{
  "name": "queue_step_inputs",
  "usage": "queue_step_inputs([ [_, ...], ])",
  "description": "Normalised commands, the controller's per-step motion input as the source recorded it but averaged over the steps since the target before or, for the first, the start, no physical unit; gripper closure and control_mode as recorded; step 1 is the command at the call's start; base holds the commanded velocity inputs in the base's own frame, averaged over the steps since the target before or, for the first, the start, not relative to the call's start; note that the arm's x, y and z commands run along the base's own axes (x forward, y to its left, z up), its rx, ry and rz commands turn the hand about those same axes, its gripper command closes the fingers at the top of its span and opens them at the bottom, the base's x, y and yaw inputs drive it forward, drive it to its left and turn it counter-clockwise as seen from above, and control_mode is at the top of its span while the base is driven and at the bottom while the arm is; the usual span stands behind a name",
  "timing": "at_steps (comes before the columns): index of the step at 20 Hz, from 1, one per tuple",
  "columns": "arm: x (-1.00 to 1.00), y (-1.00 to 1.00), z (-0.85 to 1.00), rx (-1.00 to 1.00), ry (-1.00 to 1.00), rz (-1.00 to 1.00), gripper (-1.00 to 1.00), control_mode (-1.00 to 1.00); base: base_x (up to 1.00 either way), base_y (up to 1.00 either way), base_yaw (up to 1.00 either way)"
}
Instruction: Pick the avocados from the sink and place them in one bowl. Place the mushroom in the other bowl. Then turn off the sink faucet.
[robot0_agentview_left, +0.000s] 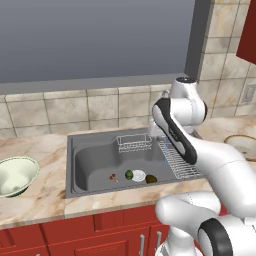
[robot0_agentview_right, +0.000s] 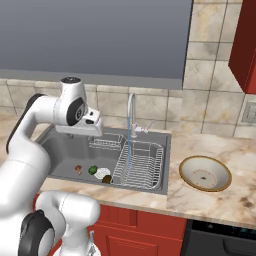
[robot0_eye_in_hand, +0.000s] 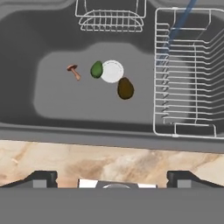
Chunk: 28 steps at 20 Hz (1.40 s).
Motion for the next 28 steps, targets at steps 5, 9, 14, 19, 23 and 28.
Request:
queue_step_inputs([
  [5,0.00,0.14,-0.21,0.00,0.00,0.00,-1.00,-1.00,0.00,0.00,0.00],
  [9,0.00,0.17,-0.22,0.00,0.00,0.00,-1.00,-1.00,0.00,0.00,0.00],
  [14,0.00,0.16,-0.23,0.00,0.00,0.00,-1.00,-1.00,0.00,0.00,0.00],
  [19,0.00,0.14,-0.20,0.00,0.00,0.00,-1.00,-1.00,0.00,0.00,0.00],
  [23,0.00,0.13,-0.19,0.00,0.00,0.00,-1.00,-1.00,0.00,0.00,0.00],
  [28,0.00,0.14,-0.19,0.00,0.00,0.00,-1.00,-1.00,0.00,0.00,0.00],
])
